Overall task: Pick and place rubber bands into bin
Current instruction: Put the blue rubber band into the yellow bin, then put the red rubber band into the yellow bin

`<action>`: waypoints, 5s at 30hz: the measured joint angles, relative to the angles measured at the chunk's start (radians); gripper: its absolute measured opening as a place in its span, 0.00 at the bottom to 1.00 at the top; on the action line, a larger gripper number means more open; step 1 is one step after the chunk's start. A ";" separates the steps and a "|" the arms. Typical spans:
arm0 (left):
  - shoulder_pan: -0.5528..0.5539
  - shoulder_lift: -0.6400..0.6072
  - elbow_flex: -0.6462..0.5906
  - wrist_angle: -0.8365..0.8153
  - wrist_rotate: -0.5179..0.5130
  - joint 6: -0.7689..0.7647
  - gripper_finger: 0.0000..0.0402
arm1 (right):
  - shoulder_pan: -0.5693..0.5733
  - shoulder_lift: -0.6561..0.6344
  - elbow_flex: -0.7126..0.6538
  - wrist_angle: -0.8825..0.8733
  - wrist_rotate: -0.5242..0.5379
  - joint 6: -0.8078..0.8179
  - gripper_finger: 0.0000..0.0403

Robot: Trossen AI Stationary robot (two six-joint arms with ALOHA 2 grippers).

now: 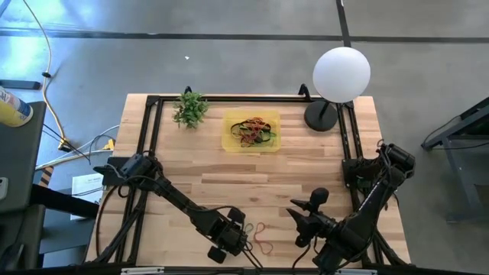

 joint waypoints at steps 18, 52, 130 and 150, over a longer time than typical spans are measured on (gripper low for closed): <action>0.006 0.001 -0.001 0.000 -0.034 0.004 0.01 | 0.000 0.000 0.000 0.008 -0.026 0.014 0.35; 0.045 0.009 0.185 -0.280 -0.340 0.169 0.00 | 0.000 0.000 0.000 0.006 -0.063 0.018 0.35; 0.908 0.005 0.522 -0.373 -0.193 0.825 0.00 | 0.092 0.002 0.000 0.053 -0.121 0.069 0.35; 0.920 0.005 0.522 -0.495 0.006 0.789 0.35 | 0.092 0.002 0.000 0.047 -0.134 0.067 0.35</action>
